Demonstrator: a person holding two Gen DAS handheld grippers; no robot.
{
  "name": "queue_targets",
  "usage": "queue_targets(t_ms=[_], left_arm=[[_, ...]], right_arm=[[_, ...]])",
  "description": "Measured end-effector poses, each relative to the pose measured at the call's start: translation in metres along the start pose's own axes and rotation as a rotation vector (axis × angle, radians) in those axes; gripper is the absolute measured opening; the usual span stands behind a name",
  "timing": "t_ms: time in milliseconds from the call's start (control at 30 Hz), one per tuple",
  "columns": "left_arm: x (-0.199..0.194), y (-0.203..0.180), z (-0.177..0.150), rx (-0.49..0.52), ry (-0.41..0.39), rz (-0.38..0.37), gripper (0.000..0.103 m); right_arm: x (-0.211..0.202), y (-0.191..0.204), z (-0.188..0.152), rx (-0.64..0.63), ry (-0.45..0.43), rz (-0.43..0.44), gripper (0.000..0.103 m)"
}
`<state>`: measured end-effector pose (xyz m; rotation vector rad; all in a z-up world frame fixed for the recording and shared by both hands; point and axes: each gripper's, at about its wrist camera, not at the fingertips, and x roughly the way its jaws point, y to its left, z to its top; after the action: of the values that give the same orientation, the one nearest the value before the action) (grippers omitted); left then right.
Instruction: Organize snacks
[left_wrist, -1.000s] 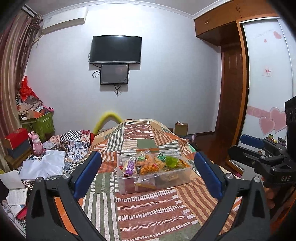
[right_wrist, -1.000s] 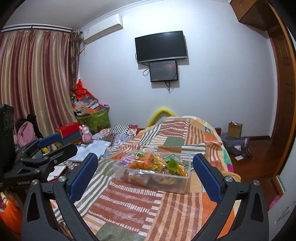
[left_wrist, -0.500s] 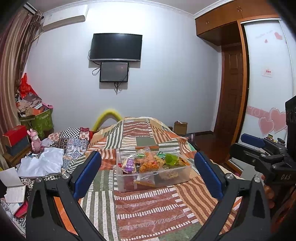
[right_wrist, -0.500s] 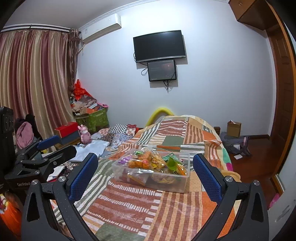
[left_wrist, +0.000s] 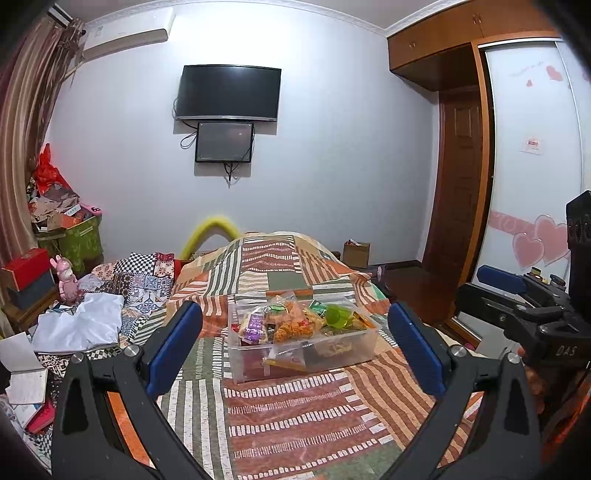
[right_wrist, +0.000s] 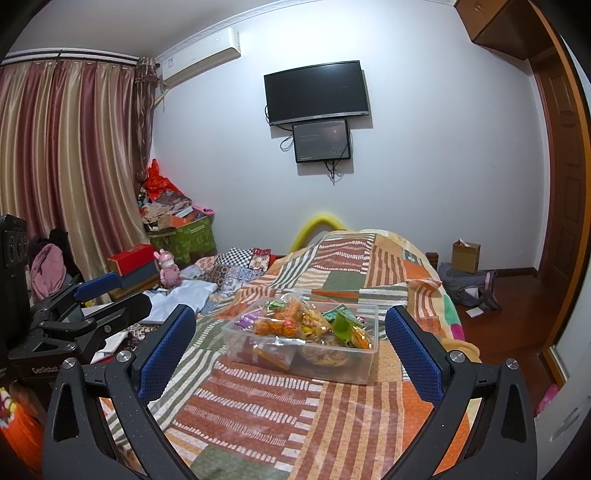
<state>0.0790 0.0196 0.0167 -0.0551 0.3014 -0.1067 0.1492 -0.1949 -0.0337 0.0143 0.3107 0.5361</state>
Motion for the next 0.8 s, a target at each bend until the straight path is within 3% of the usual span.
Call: queue_targets(t_ms=[800], left_arm=[[-0.0009,-0.0012,0.0001,-0.002,-0.002,-0.008,0.102]], right_arm=[[-0.0033,-0.0002,0.0024,0.001,-0.006,-0.004,0.102]])
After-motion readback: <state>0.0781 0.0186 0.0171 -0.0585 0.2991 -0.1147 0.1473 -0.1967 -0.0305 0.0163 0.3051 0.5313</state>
